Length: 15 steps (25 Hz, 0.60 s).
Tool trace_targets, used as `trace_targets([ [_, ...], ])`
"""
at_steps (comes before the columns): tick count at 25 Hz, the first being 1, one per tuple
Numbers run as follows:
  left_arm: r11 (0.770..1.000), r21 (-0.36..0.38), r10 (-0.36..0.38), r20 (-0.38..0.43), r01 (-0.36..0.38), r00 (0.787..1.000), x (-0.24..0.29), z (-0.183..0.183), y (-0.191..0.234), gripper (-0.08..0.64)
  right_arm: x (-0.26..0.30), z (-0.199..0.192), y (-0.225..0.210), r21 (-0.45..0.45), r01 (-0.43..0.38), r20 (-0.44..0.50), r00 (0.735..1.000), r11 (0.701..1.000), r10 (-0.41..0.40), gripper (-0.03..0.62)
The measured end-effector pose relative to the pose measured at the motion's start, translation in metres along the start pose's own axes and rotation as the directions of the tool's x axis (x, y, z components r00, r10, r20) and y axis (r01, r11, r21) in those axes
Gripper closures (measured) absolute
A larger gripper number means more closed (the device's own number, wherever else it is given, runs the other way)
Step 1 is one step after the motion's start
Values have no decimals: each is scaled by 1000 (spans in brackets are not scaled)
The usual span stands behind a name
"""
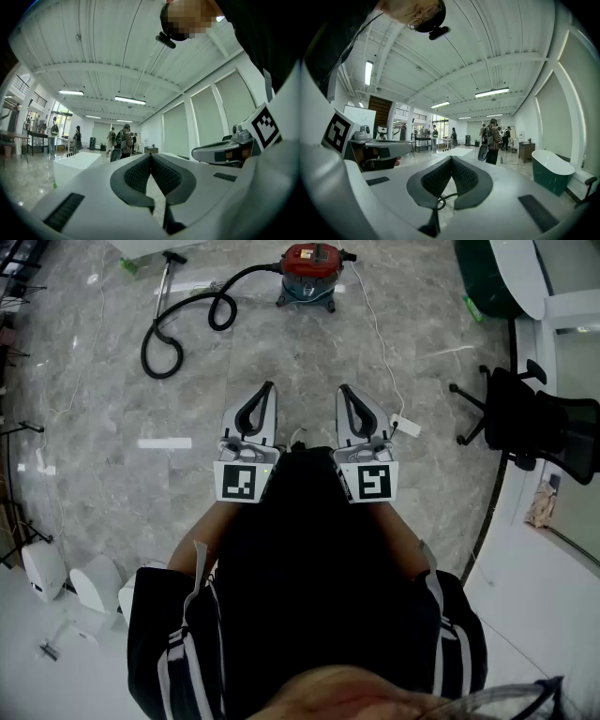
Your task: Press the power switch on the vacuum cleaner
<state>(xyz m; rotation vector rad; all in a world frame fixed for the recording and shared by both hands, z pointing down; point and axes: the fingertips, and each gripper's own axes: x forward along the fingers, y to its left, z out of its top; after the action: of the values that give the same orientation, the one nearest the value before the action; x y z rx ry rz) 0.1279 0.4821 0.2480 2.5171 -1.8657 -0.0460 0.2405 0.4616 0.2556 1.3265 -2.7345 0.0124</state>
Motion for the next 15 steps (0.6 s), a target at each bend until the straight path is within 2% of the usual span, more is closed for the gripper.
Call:
trace_targets([
  [6,1000,-7,-2,3,2,1000,-1,-1,-1,541,-2,1,3,-2,-3,12,1000,1000,3,575],
  [12,999,-28,25,2,-25,1000,-4,3,0,541,-10,1,-7,47,14,1,1000,999,-14,575],
  [15,999,-20,28,-40,-29,999,-5,-4,-8,541,-18,-5,-12,76,24,-3,1000,997,-24,575],
])
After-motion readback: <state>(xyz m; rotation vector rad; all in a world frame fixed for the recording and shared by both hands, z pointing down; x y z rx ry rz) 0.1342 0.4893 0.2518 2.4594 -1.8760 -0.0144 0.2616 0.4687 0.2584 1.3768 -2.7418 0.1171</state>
